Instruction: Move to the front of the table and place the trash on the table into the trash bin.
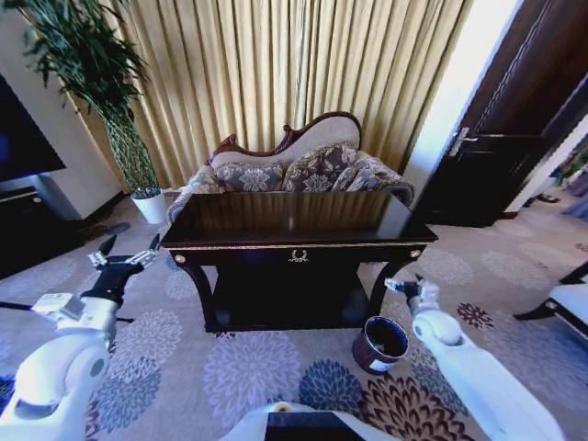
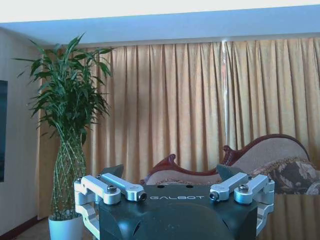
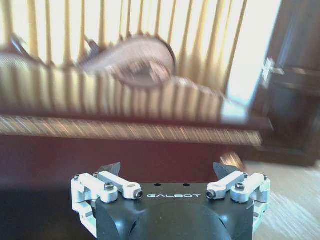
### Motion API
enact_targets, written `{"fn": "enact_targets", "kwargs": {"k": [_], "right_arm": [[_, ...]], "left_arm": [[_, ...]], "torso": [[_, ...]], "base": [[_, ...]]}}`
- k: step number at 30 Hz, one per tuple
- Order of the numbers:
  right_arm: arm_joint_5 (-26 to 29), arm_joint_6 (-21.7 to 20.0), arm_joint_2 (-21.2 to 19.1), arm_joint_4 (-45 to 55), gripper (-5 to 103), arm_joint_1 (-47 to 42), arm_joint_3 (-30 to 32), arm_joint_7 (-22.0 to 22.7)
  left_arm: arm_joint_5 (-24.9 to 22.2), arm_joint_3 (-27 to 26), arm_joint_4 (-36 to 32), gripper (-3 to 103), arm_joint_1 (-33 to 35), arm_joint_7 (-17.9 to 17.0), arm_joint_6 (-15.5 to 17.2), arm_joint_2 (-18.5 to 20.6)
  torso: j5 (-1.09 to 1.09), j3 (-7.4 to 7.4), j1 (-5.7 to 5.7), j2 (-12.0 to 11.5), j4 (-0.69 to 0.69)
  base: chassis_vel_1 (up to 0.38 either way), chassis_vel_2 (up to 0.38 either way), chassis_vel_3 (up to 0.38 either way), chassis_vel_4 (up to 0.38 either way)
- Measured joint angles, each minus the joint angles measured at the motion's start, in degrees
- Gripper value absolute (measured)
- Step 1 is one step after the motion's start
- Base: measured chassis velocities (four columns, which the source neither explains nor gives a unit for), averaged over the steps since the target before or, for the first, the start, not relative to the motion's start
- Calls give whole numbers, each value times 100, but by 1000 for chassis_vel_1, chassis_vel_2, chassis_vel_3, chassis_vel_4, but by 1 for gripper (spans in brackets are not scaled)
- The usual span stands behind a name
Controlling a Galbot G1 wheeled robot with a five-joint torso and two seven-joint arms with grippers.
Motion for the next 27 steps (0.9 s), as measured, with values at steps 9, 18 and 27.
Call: {"fn": "enact_targets", "kwargs": {"k": [9, 18, 27], "right_arm": [[521, -292, -136, 2666, 100, -970, 452, 401], [372, -295, 68, 3422, 100, -1533, 828, 367], [341, -364, 143, 3655, 100, -1808, 978, 332]], "left_arm": [[-170, -188, -17, 100, -11, -57, -11, 29], [-209, -200, -98, 100, -51, -76, 123, -41], [-392, -346, -220, 100, -104, -144, 531, 3]], "torso": [[-1, 0, 0, 0, 0], [-1, 1, 0, 0, 2], [-1, 1, 0, 0, 2]], "base": [[0, 0, 0, 0], [0, 0, 0, 0], [0, 0, 0, 0]]}}
